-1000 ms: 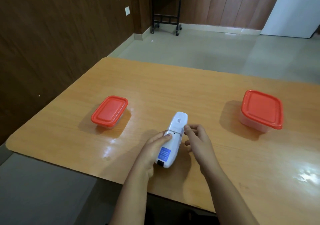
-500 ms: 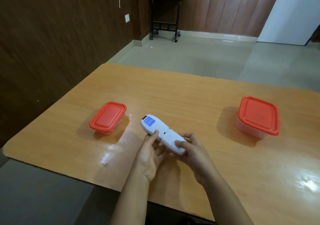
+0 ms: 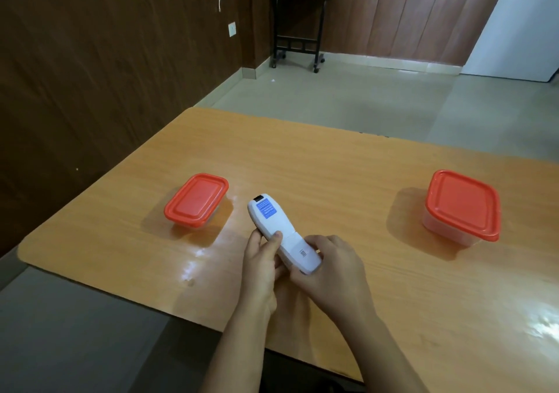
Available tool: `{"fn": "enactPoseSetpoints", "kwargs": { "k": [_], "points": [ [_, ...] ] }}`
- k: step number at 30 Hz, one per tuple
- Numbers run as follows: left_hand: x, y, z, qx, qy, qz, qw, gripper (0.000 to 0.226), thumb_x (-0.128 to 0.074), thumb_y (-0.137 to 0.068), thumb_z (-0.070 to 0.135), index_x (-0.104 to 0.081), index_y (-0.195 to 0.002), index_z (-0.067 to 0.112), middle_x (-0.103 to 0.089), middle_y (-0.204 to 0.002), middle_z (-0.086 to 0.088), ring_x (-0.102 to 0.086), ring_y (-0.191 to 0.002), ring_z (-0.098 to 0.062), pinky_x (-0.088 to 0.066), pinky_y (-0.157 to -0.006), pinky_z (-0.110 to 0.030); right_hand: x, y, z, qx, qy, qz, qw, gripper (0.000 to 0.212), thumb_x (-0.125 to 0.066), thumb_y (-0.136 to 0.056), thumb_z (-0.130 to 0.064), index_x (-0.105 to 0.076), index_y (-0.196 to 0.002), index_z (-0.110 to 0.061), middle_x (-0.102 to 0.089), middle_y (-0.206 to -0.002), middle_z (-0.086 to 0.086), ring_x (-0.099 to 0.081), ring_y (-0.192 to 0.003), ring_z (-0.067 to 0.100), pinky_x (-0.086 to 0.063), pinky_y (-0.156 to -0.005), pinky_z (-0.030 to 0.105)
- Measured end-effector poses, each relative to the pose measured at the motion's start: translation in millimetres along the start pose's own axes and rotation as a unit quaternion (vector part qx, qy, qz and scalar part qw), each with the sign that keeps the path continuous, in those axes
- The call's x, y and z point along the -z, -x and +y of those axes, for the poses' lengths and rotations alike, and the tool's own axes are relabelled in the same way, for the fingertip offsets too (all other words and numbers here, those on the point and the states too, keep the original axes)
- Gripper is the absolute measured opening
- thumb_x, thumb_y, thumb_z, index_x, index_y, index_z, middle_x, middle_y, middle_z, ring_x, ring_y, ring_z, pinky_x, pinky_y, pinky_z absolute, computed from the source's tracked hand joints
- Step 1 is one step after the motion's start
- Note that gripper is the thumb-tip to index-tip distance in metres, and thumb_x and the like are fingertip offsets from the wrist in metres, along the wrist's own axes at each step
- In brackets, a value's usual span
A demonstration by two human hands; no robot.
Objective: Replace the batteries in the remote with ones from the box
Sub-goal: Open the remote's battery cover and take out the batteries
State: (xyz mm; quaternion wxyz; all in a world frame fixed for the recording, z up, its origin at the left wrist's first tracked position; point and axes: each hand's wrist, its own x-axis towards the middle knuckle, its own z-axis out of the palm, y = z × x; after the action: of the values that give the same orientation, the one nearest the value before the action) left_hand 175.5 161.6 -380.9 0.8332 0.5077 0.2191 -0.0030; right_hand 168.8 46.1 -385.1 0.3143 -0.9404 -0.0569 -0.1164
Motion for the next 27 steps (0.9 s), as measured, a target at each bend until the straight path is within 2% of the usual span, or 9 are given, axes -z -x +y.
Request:
{"fn": "enactPoseSetpoints", "kwargs": {
  "k": [4, 8, 11, 14, 16, 19, 24, 27],
  "points": [
    [0.5, -0.4, -1.7, 0.0, -0.01, 0.008, 1.0, 0.031, -0.054, -0.094, 0.016, -0.056, -0.124, 0.018, -0.071, -0.107, -0.01, -0.069, -0.094, -0.024, -0.055, -0.058, -0.025, 4.9, -1.1, 2.2, -0.001, -0.038, -0.012, 0.999, 0.042, -0.071, -0.066, -0.044, -0.066, -0.103, -0.025, -0.06, -0.089, -0.007, -0.055, -0.083, 0.012, -0.038, -0.066, 0.021],
    [-0.4, -1.7, -2.8, 0.025, 0.024, 0.025, 0.999, 0.026, -0.055, -0.094, 0.018, -0.059, -0.119, 0.015, -0.072, -0.098, -0.011, -0.07, -0.085, -0.025, -0.056, -0.059, -0.03, 9.6, -1.9, 4.6, 0.028, -0.039, -0.014, 0.999, 0.043, -0.069, -0.061, -0.041, -0.063, -0.1, -0.024, -0.056, -0.089, -0.011, -0.053, -0.081, 0.011, -0.032, -0.062, 0.013],
    [4.4, -7.4, 0.8, -0.001, 0.04, 0.062, 0.997, 0.026, -0.052, -0.095, 0.018, -0.057, -0.12, 0.012, -0.07, -0.097, -0.012, -0.068, -0.08, -0.023, -0.056, -0.057, -0.029, 12.0, 0.8, 4.3, 0.057, -0.031, 0.0, 0.998, 0.041, -0.067, -0.059, -0.037, -0.06, -0.096, -0.021, -0.054, -0.089, -0.01, -0.05, -0.078, 0.01, -0.03, -0.06, 0.012],
    [8.6, -9.7, 7.4, -0.009, 0.063, 0.065, 0.996, 0.021, -0.05, -0.096, 0.017, -0.058, -0.116, 0.017, -0.069, -0.096, -0.007, -0.067, -0.078, -0.019, -0.057, -0.053, -0.026, 16.7, -1.6, 11.2, 0.007, -0.093, 0.015, 0.995, 0.043, -0.063, -0.06, -0.044, -0.064, -0.098, -0.024, -0.058, -0.092, -0.012, -0.055, -0.082, 0.005, -0.04, -0.066, 0.018],
    [9.5, -9.6, 7.9, -0.009, 0.063, 0.057, 0.996, 0.017, -0.049, -0.096, 0.017, -0.059, -0.109, 0.023, -0.069, -0.098, -0.004, -0.068, -0.084, -0.018, -0.056, -0.058, -0.03, 19.1, -7.5, 23.5, -0.054, -0.117, 0.023, 0.991, 0.045, -0.068, -0.063, -0.04, -0.064, -0.105, -0.025, -0.061, -0.098, -0.011, -0.056, -0.086, 0.006, -0.043, -0.069, 0.02],
    [10.6, -10.3, 7.1, -0.003, 0.054, 0.053, 0.997, 0.017, -0.048, -0.097, 0.02, -0.059, -0.108, 0.028, -0.069, -0.098, -0.002, -0.067, -0.087, -0.019, -0.053, -0.068, -0.034, 16.0, -16.3, 43.7, -0.116, -0.101, 0.046, 0.987, 0.049, -0.072, -0.072, -0.031, -0.058, -0.118, -0.024, -0.064, -0.105, -0.007, -0.06, -0.094, 0.015, -0.049, -0.078, 0.033],
    [10.7, -9.6, 7.9, 0.008, 0.042, 0.048, 0.998, 0.019, -0.049, -0.096, 0.025, -0.06, -0.112, 0.026, -0.071, -0.1, -0.001, -0.069, -0.087, -0.02, -0.052, -0.064, -0.032, 8.0, -33.0, 62.2, -0.15, -0.08, 0.109, 0.979, 0.043, -0.069, -0.076, -0.032, -0.056, -0.115, -0.022, -0.065, -0.105, -0.003, -0.059, -0.1, 0.022, -0.048, -0.082, 0.038],
    [11.8, -7.9, 8.9, 0.006, 0.023, 0.037, 0.999, 0.019, -0.049, -0.096, 0.024, -0.061, -0.111, 0.026, -0.072, -0.103, -0.003, -0.069, -0.09, -0.021, -0.055, -0.068, -0.034, 5.0, -41.1, 67.9, -0.153, -0.075, 0.12, 0.978, 0.042, -0.068, -0.079, -0.04, -0.057, -0.116, -0.022, -0.065, -0.105, -0.002, -0.058, -0.1, 0.024, -0.049, -0.08, 0.04]
  ]
}}
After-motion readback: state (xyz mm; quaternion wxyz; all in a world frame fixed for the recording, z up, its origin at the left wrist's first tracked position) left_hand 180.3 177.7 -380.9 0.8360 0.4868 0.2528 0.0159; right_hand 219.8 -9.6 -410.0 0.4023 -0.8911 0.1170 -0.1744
